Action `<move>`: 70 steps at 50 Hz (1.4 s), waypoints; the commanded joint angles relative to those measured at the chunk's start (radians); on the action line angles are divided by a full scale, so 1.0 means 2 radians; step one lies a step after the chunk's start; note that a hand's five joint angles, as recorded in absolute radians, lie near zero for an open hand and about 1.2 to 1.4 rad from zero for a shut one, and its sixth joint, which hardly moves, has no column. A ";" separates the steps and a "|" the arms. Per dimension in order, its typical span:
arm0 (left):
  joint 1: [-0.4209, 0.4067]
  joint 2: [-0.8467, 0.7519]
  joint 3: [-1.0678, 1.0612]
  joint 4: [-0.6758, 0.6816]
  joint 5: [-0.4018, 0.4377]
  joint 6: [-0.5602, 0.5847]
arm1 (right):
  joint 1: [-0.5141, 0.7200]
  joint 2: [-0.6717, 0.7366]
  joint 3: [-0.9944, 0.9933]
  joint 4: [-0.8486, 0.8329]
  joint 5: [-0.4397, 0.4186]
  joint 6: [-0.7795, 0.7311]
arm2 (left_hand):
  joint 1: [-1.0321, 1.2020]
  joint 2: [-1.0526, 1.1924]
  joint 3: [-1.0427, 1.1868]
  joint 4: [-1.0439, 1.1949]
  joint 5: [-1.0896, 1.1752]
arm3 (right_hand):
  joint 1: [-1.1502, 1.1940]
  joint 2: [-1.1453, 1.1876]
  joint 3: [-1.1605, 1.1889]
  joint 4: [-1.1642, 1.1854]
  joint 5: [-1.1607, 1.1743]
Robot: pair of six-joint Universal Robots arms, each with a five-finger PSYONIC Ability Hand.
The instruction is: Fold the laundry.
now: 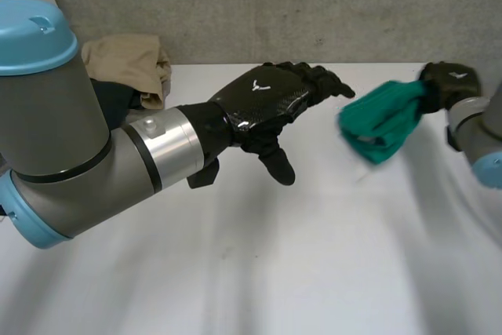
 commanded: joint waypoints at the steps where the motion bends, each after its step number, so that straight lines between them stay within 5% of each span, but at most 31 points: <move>1: 0.004 0.000 0.002 0.021 -0.003 -0.030 | -0.057 0.109 -0.174 0.065 0.030 0.000 | -0.019 -0.014 -0.019 -0.013 -0.013 | 0.236 0.151 0.106 0.101 0.109; 9: 0.003 -0.003 0.005 0.023 -0.003 -0.033 | -0.122 0.243 -0.391 0.148 0.041 -0.002 | -0.017 -0.013 -0.018 -0.012 -0.012 | 0.236 0.151 0.106 0.101 0.109; 17: 0.001 -0.008 0.009 0.026 -0.003 -0.032 | -0.146 0.261 -0.419 0.162 0.028 -0.002 | -0.017 -0.013 -0.018 -0.012 -0.012 | 0.236 0.151 0.106 0.101 0.109; 18: 0.000 -0.009 0.009 0.027 -0.004 -0.032 | -0.147 0.261 -0.419 0.166 0.027 -0.005 | -0.017 -0.013 -0.018 -0.012 -0.012 | -0.262 -0.347 -0.392 -0.397 -0.389; 19: 0.000 -0.009 0.010 0.027 -0.004 -0.032 | -0.147 0.261 -0.419 0.167 0.027 -0.006 | -0.017 -0.013 -0.018 -0.012 -0.012 | -0.375 -0.460 -0.505 -0.510 -0.502; 27: 0.000 -0.004 0.013 0.026 -0.011 -0.033 | -0.162 0.225 -0.425 0.171 0.079 -0.051 | -0.017 -0.013 -0.018 -0.012 -0.012 | -0.375 -0.460 -0.505 -0.510 -0.502; 33: 0.007 0.003 0.025 0.028 -0.067 -0.033 | -0.150 0.156 -0.406 0.150 0.092 -0.084 | -0.013 -0.009 -0.013 -0.008 -0.007 | -0.375 -0.460 -0.505 -0.510 -0.502; 37: 0.033 0.017 0.042 0.038 -0.138 -0.029 | -0.113 0.105 -0.364 0.096 0.079 -0.084 | -0.010 -0.006 -0.010 -0.005 -0.004 | -0.375 -0.460 -0.505 -0.510 -0.502; 44: 0.134 0.017 0.067 0.083 -0.246 -0.011 | -0.039 -0.011 -0.199 -0.014 -0.025 -0.093 | 0.003 0.008 0.003 0.009 0.009 | -0.375 -0.460 -0.505 -0.510 -0.502; 53: 0.245 -0.096 0.112 0.108 -0.257 0.132 | 0.061 -0.162 0.080 -0.033 -0.169 -0.170 | 0.009 0.013 0.009 0.014 0.015 | -0.375 -0.460 -0.505 -0.510 -0.502; 63: 0.320 -0.252 0.146 0.137 -0.253 0.228 | 0.125 -0.209 0.292 -0.003 -0.158 -0.296 | 0.037 0.041 0.036 0.042 0.042 | -0.375 -0.460 -0.505 -0.510 -0.502; 65: 0.326 -0.273 0.153 0.147 -0.249 0.231 | 0.125 -0.210 0.325 -0.006 -0.157 -0.318 | 0.078 0.082 0.077 0.083 0.083 | -0.375 -0.460 -0.505 -0.510 -0.502; 70: 0.324 -0.306 0.167 0.170 -0.252 0.231 | 0.119 -0.213 0.356 -0.010 -0.157 -0.330 | 0.581 0.585 0.580 0.586 0.586 | -0.375 -0.460 -0.505 -0.510 -0.502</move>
